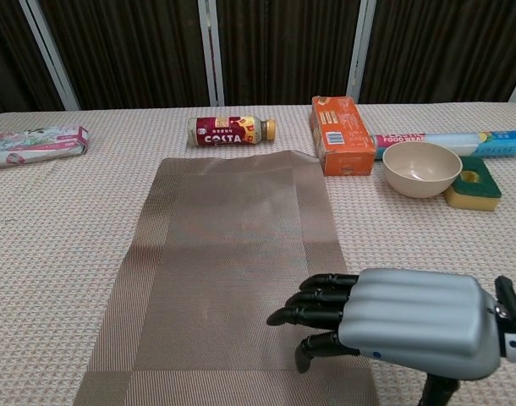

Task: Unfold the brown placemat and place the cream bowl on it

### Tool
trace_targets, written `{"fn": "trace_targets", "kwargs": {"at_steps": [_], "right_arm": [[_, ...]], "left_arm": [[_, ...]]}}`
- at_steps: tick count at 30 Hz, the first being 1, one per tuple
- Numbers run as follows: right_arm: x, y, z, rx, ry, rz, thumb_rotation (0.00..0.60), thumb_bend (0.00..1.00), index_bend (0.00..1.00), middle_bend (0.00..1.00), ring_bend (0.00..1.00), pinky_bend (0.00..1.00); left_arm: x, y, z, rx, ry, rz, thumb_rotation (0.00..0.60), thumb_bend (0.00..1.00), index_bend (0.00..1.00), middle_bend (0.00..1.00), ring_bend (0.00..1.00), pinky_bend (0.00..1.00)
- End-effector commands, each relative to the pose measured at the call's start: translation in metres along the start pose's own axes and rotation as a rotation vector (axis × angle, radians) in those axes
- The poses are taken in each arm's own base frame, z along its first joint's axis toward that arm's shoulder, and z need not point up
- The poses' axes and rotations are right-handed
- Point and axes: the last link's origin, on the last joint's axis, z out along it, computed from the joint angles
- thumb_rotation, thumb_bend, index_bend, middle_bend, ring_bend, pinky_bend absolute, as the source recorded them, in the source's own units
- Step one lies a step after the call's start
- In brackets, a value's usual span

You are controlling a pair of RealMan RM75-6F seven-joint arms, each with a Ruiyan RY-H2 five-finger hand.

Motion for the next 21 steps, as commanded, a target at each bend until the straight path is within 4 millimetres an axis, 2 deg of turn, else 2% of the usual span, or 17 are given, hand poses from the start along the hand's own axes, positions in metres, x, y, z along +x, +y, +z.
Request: {"fn": "trace_targets", "kwargs": {"at_steps": [1, 15, 18, 21], "right_arm": [[-0.001, 0.0, 0.007, -0.004, -0.004, -0.009, 0.6, 0.04, 0.27, 0.02, 0.0, 0.0], [-0.002, -0.007, 0.025, 0.003, 0.011, -0.008, 0.6, 0.05, 0.27, 0.02, 0.0, 0.0], [-0.003, -0.007, 0.026, -0.003, 0.014, -0.006, 0.6, 0.09, 0.27, 0.02, 0.0, 0.0], [-0.002, -0.006, 0.028, -0.01, 0.025, 0.004, 0.6, 0.17, 0.28, 0.02, 0.0, 0.0]], "left_arm": [[-0.001, 0.0, 0.0, 0.0, -0.004, -0.001, 0.6, 0.08, 0.0, 0.0, 0.0, 0.0], [-0.002, 0.0, 0.001, 0.002, -0.01, -0.006, 0.6, 0.08, 0.0, 0.0, 0.0, 0.0], [-0.002, 0.0, 0.001, 0.001, -0.011, -0.006, 0.6, 0.08, 0.0, 0.0, 0.0, 0.0], [-0.002, -0.001, 0.001, -0.001, -0.012, -0.007, 0.6, 0.08, 0.0, 0.0, 0.0, 0.0]]}}
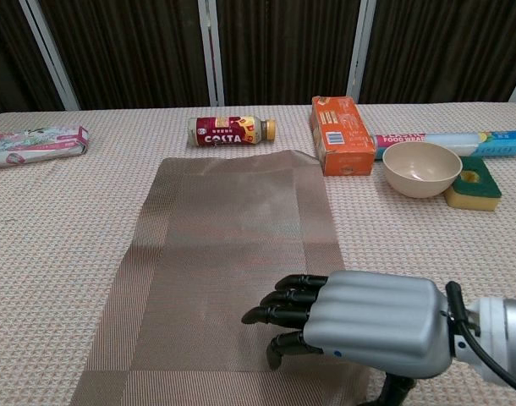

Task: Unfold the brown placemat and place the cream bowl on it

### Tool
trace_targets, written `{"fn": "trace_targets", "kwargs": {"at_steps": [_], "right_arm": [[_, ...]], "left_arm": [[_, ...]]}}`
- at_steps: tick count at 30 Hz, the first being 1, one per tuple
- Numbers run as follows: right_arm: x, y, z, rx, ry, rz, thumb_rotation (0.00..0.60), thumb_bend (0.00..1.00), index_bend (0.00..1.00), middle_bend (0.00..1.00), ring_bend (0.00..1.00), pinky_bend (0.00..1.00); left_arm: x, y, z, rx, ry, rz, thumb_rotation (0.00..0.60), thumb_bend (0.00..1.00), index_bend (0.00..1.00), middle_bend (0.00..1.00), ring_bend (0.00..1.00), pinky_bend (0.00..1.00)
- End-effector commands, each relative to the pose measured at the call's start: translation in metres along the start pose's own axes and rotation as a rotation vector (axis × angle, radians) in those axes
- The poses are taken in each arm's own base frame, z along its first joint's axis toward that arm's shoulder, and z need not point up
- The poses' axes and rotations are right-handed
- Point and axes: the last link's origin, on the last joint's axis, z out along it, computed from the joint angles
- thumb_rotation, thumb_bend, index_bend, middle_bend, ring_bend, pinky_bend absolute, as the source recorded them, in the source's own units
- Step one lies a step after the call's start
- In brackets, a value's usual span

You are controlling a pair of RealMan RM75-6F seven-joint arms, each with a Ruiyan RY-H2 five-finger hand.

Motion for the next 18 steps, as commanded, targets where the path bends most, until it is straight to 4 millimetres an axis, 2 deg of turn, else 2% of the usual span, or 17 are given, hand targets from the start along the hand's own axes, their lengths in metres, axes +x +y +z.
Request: {"fn": "trace_targets", "kwargs": {"at_steps": [1, 2, 7, 9, 13, 18], "right_arm": [[0.0012, 0.0004, 0.0014, -0.005, 0.011, 0.009, 0.6, 0.21, 0.29, 0.02, 0.0, 0.0], [0.0018, 0.0003, 0.0017, -0.005, 0.015, 0.012, 0.6, 0.23, 0.31, 0.02, 0.0, 0.0], [0.0029, -0.0014, 0.0021, -0.003, 0.035, 0.036, 0.6, 0.31, 0.52, 0.03, 0.0, 0.0], [0.0018, -0.0022, 0.0017, -0.001, 0.036, 0.041, 0.6, 0.33, 0.57, 0.04, 0.0, 0.0], [-0.0015, -0.0043, 0.0, 0.004, 0.037, 0.056, 0.6, 0.35, 0.64, 0.06, 0.0, 0.0], [-0.004, -0.003, -0.0054, 0.005, 0.055, 0.051, 0.6, 0.35, 0.65, 0.07, 0.0, 0.0]], "left_arm": [[0.0001, -0.0002, 0.0001, -0.001, -0.001, 0.0, 0.6, 0.08, 0.0, 0.0, 0.0, 0.0], [0.0001, -0.0002, 0.0001, -0.001, -0.001, -0.001, 0.6, 0.08, 0.0, 0.0, 0.0, 0.0], [-0.0001, -0.0003, 0.0001, -0.002, -0.002, -0.001, 0.6, 0.08, 0.0, 0.0, 0.0, 0.0], [-0.0003, -0.0001, 0.0, -0.003, -0.003, 0.0, 0.6, 0.08, 0.0, 0.0, 0.0, 0.0], [-0.0003, -0.0001, -0.0004, -0.003, -0.004, -0.001, 0.6, 0.08, 0.0, 0.0, 0.0, 0.0], [-0.0007, -0.0002, -0.0008, -0.004, -0.008, -0.002, 0.6, 0.08, 0.0, 0.0, 0.0, 0.0]]}}
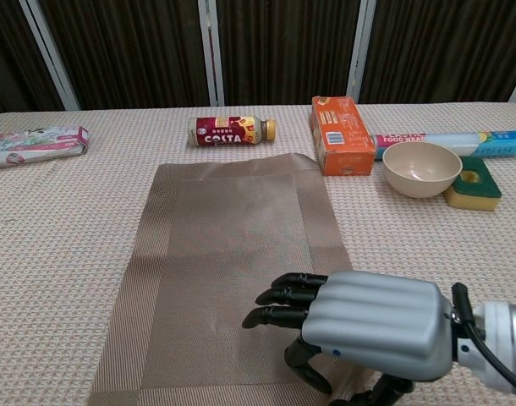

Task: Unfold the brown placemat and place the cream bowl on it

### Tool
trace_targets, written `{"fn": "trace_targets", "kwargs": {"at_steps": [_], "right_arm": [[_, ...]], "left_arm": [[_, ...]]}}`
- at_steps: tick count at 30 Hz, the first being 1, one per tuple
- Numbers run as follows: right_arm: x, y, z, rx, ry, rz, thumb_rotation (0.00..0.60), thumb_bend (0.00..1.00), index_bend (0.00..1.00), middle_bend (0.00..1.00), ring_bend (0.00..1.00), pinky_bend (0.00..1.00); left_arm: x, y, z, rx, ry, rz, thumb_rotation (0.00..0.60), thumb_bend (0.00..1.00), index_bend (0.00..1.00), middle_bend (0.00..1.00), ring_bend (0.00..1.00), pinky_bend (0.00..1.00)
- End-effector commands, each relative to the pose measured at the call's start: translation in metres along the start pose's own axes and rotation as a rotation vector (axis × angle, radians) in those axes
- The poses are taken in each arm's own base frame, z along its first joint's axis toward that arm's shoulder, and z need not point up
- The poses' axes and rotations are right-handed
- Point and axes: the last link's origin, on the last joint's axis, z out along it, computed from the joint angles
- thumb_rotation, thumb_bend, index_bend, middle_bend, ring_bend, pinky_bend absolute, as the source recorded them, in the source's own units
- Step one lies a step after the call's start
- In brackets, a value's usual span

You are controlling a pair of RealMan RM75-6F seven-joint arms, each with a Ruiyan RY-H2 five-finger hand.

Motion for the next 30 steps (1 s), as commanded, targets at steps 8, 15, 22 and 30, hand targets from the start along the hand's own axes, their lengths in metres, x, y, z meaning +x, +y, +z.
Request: {"fn": "trace_targets", "kwargs": {"at_steps": [8, 15, 22, 30], "right_arm": [[0.0, 0.017, -0.036, -0.02, 0.009, -0.055, 0.6, 0.35, 0.65, 0.08, 0.0, 0.0], [0.024, 0.078, -0.103, -0.028, -0.019, -0.482, 0.6, 0.35, 0.65, 0.09, 0.0, 0.0], [0.06, 0.14, -0.132, -0.004, -0.057, -0.902, 0.6, 0.35, 0.65, 0.09, 0.0, 0.0], [0.08, 0.167, -0.121, -0.006, -0.032, -1.078, 0.6, 0.33, 0.65, 0.1, 0.0, 0.0]], "left_arm": [[0.0, 0.0, -0.001, -0.003, -0.007, -0.006, 0.6, 0.08, 0.0, 0.0, 0.0, 0.0], [0.0, 0.001, -0.001, -0.009, -0.016, -0.011, 0.6, 0.08, 0.0, 0.0, 0.0, 0.0], [-0.002, 0.002, -0.002, -0.014, -0.027, -0.009, 0.6, 0.08, 0.0, 0.0, 0.0, 0.0], [-0.003, 0.0, -0.002, -0.009, -0.032, -0.006, 0.6, 0.08, 0.0, 0.0, 0.0, 0.0]]}}
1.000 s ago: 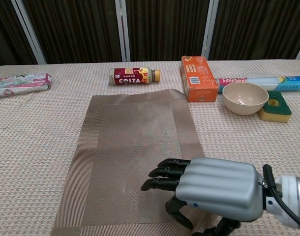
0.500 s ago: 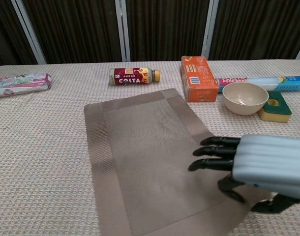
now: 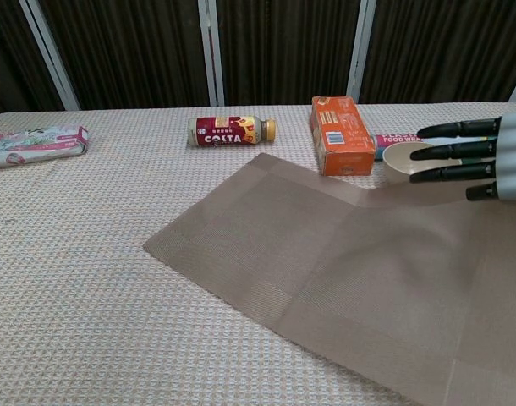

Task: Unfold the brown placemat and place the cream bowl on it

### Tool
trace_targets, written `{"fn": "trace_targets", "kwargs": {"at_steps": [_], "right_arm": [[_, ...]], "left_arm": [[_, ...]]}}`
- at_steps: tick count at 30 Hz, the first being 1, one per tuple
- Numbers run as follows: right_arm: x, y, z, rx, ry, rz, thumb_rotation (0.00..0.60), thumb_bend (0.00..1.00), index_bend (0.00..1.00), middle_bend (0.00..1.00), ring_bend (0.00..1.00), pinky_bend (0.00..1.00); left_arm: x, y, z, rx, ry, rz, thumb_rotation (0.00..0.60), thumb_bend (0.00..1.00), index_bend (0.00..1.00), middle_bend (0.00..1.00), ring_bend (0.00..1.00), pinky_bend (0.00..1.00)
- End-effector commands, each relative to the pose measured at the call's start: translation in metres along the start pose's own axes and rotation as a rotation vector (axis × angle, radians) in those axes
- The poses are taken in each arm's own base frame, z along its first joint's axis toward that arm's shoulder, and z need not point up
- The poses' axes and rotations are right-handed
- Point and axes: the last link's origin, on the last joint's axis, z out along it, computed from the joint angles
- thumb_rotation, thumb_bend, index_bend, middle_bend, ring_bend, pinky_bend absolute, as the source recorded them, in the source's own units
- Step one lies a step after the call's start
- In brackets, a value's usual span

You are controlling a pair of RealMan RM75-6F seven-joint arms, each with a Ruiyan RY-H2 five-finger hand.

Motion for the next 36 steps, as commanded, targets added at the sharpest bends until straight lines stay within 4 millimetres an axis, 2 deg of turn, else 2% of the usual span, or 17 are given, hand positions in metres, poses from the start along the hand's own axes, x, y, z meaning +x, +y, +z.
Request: {"fn": "trace_targets", "kwargs": {"at_steps": [1, 6, 8, 11, 13, 19, 22, 27, 30, 32, 36], "right_arm": [[-0.002, 0.011, 0.01, 0.002, 0.022, -0.079, 0.6, 0.33, 0.65, 0.1, 0.0, 0.0], [-0.007, 0.014, 0.015, 0.017, 0.014, -0.138, 0.6, 0.3, 0.64, 0.09, 0.0, 0.0], [-0.008, 0.014, 0.013, 0.018, 0.014, -0.15, 0.6, 0.26, 0.52, 0.09, 0.0, 0.0], [-0.01, 0.012, 0.005, -0.009, 0.001, -0.133, 0.6, 0.05, 0.14, 0.03, 0.0, 0.0], [-0.01, 0.011, 0.0, -0.037, -0.01, -0.122, 0.6, 0.0, 0.02, 0.0, 0.0, 0.0], [-0.001, 0.007, -0.013, -0.122, -0.009, -0.052, 0.6, 0.0, 0.0, 0.0, 0.0, 0.0], [0.008, 0.007, -0.023, -0.224, 0.002, 0.04, 0.6, 0.0, 0.0, 0.0, 0.0, 0.0], [0.011, 0.009, -0.046, -0.491, -0.033, 0.328, 0.6, 0.0, 0.0, 0.0, 0.0, 0.0], [0.006, 0.009, -0.06, -0.651, -0.063, 0.521, 0.6, 0.0, 0.0, 0.0, 0.0, 0.0], [0.004, 0.009, -0.066, -0.705, -0.073, 0.588, 0.6, 0.0, 0.0, 0.0, 0.0, 0.0], [0.007, 0.004, -0.078, -0.823, -0.072, 0.743, 0.6, 0.0, 0.0, 0.0, 0.0, 0.0]], "left_arm": [[0.0, 0.0, 0.0, 0.001, -0.003, -0.001, 0.6, 0.08, 0.0, 0.0, 0.0, 0.0], [0.0, -0.001, 0.0, 0.002, -0.003, 0.002, 0.6, 0.08, 0.0, 0.0, 0.0, 0.0], [-0.001, -0.002, 0.0, 0.002, -0.005, 0.002, 0.6, 0.08, 0.0, 0.0, 0.0, 0.0], [-0.001, -0.002, 0.0, 0.002, -0.007, 0.002, 0.6, 0.08, 0.0, 0.0, 0.0, 0.0], [-0.001, -0.002, 0.0, -0.001, -0.01, 0.003, 0.6, 0.08, 0.0, 0.0, 0.0, 0.0], [-0.002, 0.0, -0.002, -0.009, -0.016, 0.004, 0.6, 0.08, 0.0, 0.0, 0.0, 0.0], [-0.002, 0.001, -0.002, -0.016, -0.013, 0.006, 0.6, 0.08, 0.0, 0.0, 0.0, 0.0], [-0.005, 0.007, 0.0, -0.07, -0.011, 0.033, 0.6, 0.08, 0.0, 0.0, 0.0, 0.0], [-0.015, 0.015, 0.009, -0.157, -0.011, 0.058, 0.6, 0.09, 0.01, 0.0, 0.0, 0.0], [-0.022, 0.02, 0.016, -0.204, -0.019, 0.074, 0.6, 0.1, 0.03, 0.0, 0.0, 0.0], [-0.044, 0.042, 0.037, -0.351, -0.047, 0.129, 0.6, 0.12, 0.14, 0.0, 0.0, 0.0]]}}
